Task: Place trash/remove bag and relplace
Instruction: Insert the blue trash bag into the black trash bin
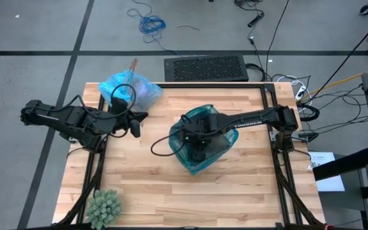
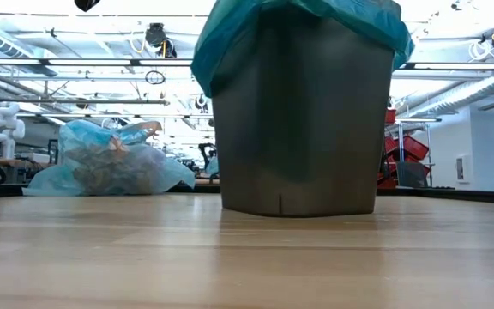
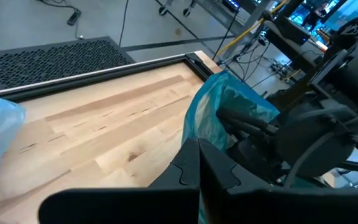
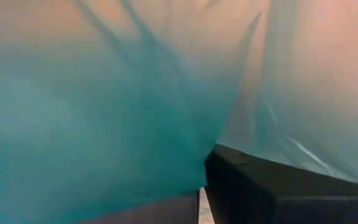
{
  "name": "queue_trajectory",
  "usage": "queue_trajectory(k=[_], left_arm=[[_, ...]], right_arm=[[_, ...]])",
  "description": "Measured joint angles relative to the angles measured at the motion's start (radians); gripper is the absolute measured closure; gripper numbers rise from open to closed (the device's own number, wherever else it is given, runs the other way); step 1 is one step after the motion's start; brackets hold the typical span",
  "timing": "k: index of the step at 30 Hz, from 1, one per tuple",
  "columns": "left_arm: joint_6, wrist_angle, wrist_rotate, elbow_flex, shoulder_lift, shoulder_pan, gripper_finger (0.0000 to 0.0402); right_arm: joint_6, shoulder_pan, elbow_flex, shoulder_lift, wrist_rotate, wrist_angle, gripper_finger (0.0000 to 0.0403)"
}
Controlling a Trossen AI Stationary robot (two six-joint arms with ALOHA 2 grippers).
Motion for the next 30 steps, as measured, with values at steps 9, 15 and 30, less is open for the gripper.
queue_trajectory(k=[9,15,30], left_arm=[[0.0,0.0,0.016,0.0,0.0,0.0,0.0402],[-0.001,0.0,0.029,0.0,0.007,0.0,0.0402],[0.033,-0.01,0.029,-0.001,0.01,0.0,0.0402]], right_arm=[[-0.005,-0.029,-0.034,0.0,0.0,0.029,0.0403],[-0.008,-0.051,-0.048,0.0,-0.021,0.04,0.0403],[-0.027,-0.053,0.071,0.0,-0.029,-0.014,0.0403]])
